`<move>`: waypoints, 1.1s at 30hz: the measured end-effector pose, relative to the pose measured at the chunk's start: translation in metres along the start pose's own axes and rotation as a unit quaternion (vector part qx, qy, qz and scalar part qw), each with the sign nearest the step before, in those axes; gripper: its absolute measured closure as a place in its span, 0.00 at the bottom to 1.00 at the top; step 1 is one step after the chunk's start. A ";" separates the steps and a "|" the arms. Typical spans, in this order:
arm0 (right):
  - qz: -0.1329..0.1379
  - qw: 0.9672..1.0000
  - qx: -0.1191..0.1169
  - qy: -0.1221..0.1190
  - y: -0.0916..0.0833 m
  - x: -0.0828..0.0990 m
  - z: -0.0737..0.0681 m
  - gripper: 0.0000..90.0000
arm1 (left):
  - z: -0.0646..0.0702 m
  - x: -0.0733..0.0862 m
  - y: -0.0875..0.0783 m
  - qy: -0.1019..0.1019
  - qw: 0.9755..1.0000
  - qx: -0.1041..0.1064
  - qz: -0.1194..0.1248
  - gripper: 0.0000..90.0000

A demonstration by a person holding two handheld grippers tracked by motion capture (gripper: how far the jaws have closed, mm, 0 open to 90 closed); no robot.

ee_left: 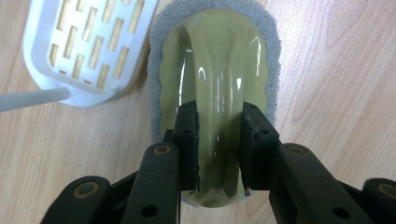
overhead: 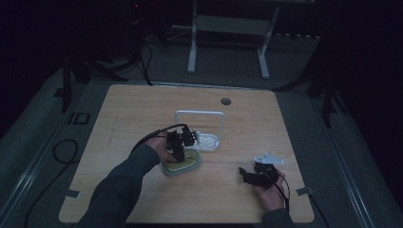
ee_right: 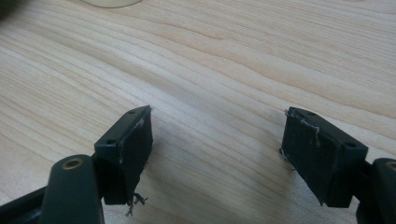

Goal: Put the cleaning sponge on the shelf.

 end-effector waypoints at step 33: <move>0.001 1.000 0.000 0.000 0.000 0.000 0.000 0.27 | 0.000 -0.027 -0.017 0.059 0.996 -0.052 0.030 0.80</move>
Point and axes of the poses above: each handheld gripper's, and its own axes: y roughly forward along the jaws, x roughly out of its underside, z roughly to its right, the point moved 9 cm from there along y, roughly forward along the jaws, and after that the axes turned 1 degree about -z, right-handed, at the moved point
